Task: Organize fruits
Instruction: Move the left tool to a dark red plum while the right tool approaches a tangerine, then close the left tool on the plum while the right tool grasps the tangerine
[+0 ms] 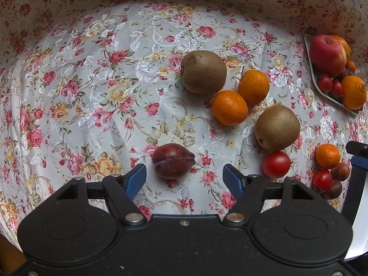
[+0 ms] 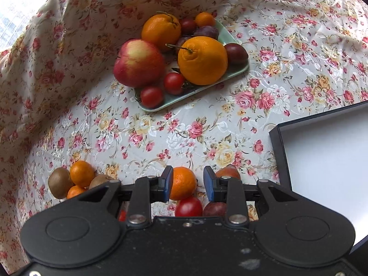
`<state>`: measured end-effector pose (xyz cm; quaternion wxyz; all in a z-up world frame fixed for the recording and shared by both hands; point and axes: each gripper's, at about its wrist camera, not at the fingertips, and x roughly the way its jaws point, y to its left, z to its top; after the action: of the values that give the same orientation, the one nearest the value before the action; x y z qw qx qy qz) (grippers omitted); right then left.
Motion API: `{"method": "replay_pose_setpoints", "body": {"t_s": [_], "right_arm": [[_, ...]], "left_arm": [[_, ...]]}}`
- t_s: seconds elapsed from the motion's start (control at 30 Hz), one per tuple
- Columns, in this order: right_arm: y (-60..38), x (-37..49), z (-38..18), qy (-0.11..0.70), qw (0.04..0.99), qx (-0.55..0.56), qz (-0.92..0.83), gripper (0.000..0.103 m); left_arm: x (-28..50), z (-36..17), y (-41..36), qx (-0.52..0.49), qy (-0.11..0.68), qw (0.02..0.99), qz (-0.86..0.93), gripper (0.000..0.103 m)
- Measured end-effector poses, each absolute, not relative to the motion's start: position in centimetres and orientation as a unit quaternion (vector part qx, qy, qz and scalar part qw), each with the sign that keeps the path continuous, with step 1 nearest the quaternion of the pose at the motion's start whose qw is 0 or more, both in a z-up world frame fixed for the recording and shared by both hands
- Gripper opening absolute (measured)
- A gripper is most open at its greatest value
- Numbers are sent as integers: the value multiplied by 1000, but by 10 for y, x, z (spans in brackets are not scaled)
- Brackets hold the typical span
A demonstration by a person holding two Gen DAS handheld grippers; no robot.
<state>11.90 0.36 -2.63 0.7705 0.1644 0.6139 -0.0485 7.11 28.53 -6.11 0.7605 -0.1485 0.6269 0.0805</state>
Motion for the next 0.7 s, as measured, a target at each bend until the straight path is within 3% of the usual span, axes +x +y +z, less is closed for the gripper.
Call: {"method": "replay_pose_setpoints", "body": {"t_s": [0.17,0.4,0.7], "right_arm": [[17,124,-41,636,750,177,-36,32],[42,126,-50,632,766,105,-61,33],[55,131,-64,651,752,82,-61,43]], "left_arm": [[72,-66,286,-151,628,759,82,74],[78,-80,290,-152,635,752,88,74],[77,-82,290,-156,632,755,80,74]]}}
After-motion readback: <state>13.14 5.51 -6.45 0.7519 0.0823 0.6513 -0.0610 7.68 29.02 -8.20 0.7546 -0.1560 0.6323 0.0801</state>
